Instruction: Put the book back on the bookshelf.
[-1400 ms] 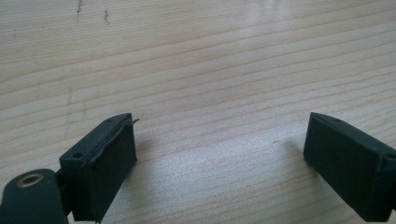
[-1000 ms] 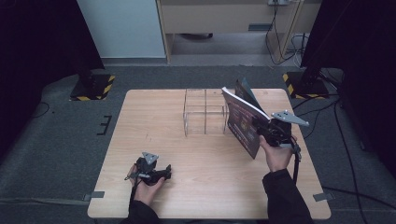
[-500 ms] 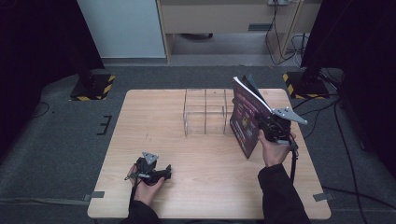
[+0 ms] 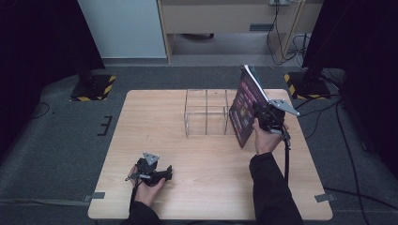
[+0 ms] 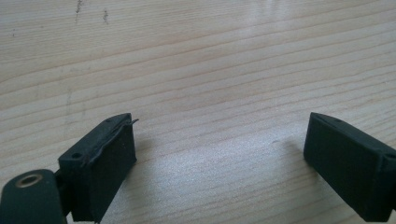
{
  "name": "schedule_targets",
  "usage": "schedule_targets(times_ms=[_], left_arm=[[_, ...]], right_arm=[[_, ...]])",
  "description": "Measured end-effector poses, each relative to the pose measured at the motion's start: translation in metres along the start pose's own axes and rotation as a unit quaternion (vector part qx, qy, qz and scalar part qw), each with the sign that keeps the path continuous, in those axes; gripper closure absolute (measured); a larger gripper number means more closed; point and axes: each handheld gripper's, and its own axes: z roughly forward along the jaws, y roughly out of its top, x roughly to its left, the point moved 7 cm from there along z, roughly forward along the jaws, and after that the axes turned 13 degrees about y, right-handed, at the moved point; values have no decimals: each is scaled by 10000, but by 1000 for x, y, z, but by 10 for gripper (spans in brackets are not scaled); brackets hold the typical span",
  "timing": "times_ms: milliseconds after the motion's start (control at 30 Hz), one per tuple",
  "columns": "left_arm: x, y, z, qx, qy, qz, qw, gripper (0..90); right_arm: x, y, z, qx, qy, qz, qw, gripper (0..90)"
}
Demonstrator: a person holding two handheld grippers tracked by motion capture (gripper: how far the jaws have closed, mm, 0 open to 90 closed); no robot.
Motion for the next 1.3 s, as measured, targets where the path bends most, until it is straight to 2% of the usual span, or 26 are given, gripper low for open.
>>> schedule_targets(times_ms=[167, 400, 567, 667, 767, 967, 1133, 1300], left_arm=[[0, 0, 0, -1, 2, 7, 10000, 81], [0, 0, 0, -1, 2, 8, 10000, 81], [0, 0, 0, -2, 2, 8, 10000, 81], [0, 0, 0, -1, 0, 11, 10000, 81], [0, 0, 0, -2, -1, 9, 10000, 80], [0, 0, 0, -2, -2, 10, 10000, 80], [0, 0, 0, -2, -2, 9, 10000, 80], [0, 0, 0, -2, 0, 9, 10000, 80]], right_arm=[[0, -2, 8, -66, -161, -83, 9998, 843], [0, 1, 12, -81, -240, -119, 9996, 841], [1, 0, 12, -57, -215, -187, 9996, 818], [3, 2, 12, -53, -135, -177, 9997, 730], [3, 3, 12, -51, -112, -168, 9998, 708], [0, 4, 12, -58, -93, -178, 9998, 612], [-3, 5, 12, -41, -130, -264, 9996, 481], [-3, 4, 10, 29, -44, -435, 9990, 323]])
